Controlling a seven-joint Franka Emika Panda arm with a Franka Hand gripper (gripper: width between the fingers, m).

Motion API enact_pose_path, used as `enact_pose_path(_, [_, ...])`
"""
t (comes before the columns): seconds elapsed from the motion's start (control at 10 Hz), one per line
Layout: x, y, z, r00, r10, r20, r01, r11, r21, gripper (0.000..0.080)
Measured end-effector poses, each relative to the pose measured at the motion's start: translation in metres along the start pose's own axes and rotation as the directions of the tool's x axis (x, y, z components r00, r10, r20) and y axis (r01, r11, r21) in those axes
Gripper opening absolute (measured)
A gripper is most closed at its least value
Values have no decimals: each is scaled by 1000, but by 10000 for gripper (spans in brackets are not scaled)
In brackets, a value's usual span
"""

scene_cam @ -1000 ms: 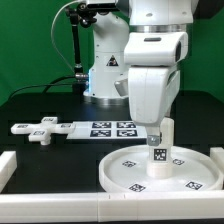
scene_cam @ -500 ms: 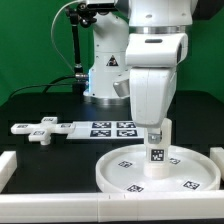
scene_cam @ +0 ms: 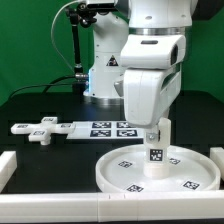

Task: Assemble round table

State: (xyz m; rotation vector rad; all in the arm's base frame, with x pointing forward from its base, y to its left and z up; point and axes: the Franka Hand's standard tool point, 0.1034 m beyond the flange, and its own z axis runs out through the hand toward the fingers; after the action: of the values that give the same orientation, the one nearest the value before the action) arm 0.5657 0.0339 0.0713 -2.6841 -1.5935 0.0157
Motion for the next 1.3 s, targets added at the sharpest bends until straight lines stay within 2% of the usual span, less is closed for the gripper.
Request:
enact_pose_path(0.4, [1,-1,0,960,278,0,-278,960,3,406])
enact_pose_path(0.6, [1,-1,0,882,472,-3,-471,882,12,407])
enact_pose_path(0.8, [4,-3,0,762,648,-1,-648,762,15,407])
enact_pose_path(1.1, [4,-3,1,622,783,2,-783,622,18,407])
enact_pose_path(1.3, [4,-3,1,492,871,5,-871,491,23,407])
